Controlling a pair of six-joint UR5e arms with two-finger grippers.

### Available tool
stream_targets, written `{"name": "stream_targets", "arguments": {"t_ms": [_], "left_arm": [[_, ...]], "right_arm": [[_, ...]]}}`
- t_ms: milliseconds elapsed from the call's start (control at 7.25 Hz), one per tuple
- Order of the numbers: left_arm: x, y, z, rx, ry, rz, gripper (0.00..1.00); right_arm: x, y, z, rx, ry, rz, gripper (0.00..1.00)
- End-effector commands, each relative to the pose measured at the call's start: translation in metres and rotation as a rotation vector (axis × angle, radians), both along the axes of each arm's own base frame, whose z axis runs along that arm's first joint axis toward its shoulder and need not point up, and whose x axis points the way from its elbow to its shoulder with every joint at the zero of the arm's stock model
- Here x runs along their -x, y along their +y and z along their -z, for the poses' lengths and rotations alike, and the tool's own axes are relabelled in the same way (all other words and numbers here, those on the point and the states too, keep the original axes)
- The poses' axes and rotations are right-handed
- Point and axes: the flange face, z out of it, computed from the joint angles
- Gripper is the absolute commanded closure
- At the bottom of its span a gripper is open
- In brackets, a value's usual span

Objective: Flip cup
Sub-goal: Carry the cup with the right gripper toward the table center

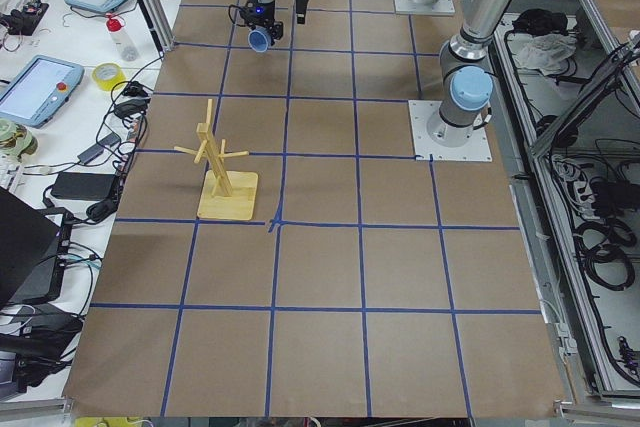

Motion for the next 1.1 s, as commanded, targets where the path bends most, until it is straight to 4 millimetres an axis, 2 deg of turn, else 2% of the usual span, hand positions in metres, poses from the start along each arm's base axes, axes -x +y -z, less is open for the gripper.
{"name": "stream_targets", "arguments": {"t_ms": [0,276,552,828,966], "left_arm": [[0.0,0.0,0.0,0.0,0.0,0.0,0.0],[0.0,0.0,0.0,0.0,0.0,0.0,0.0],[0.0,0.0,0.0,0.0,0.0,0.0,0.0],[0.0,0.0,0.0,0.004,0.0,0.005,0.0],[0.0,0.0,0.0,0.004,0.0,0.003,0.0]], "right_arm": [[-0.029,0.034,0.02,0.021,0.059,-0.127,0.62],[-0.018,0.052,0.043,0.089,0.049,-0.187,0.66],[-0.018,0.056,0.028,0.109,0.061,-0.31,0.67],[-0.017,0.059,0.028,0.105,0.07,-0.33,0.63],[-0.016,0.06,0.029,0.096,0.064,-0.326,0.18]]}}
